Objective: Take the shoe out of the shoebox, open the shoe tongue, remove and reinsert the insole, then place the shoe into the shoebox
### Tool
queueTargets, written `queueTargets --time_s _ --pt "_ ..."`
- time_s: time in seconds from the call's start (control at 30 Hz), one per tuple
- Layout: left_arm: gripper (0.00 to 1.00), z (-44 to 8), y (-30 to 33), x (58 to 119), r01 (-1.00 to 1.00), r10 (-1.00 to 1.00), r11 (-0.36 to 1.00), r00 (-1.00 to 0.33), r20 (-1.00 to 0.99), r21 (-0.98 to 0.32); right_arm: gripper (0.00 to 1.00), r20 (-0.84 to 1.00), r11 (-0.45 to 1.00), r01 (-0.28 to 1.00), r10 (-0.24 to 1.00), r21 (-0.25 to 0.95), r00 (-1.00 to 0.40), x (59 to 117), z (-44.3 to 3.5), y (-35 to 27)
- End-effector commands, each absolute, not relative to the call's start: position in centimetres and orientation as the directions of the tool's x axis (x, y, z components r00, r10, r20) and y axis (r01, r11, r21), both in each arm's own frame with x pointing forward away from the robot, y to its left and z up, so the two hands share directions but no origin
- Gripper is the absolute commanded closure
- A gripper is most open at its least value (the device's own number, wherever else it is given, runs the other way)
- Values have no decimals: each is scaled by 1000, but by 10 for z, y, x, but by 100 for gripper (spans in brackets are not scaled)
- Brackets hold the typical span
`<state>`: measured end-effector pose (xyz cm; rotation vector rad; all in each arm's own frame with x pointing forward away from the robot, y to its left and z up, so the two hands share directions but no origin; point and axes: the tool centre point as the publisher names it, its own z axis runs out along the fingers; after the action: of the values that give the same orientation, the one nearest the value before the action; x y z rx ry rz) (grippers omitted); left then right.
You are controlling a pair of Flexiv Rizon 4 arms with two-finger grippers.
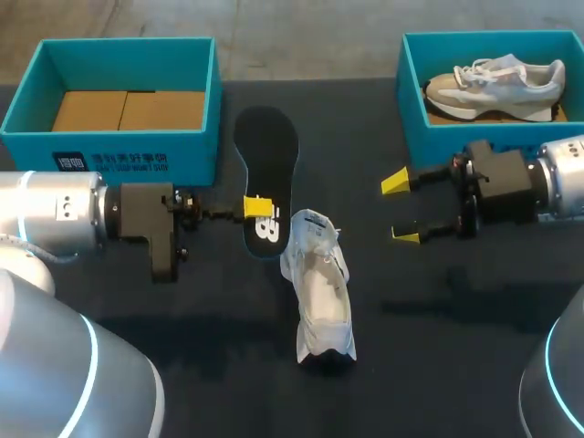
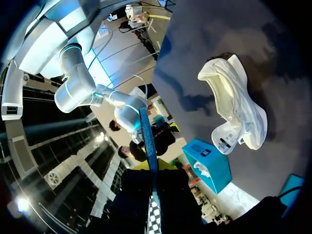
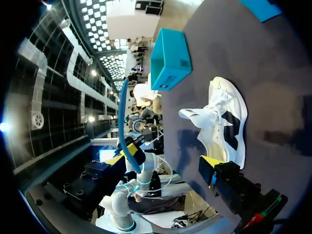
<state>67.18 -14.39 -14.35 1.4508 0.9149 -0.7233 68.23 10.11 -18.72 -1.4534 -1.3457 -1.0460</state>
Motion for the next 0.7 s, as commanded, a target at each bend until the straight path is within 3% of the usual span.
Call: queueTargets --time_s 0.03,0.23,0.7 --pt "100 -155 -147 684 871 105 21 487 -867 491 0 962 -39 998 266 -53 62 681 -188 102" --pt "100 -160 -147 687 882 90 13 468 -879 471 0 962 -39 998 266 -53 62 681 -188 102" --pt "100 -160 -147 687 882 90 13 468 -879 471 0 962 12 1000 274 -13 9 724 -154 173"
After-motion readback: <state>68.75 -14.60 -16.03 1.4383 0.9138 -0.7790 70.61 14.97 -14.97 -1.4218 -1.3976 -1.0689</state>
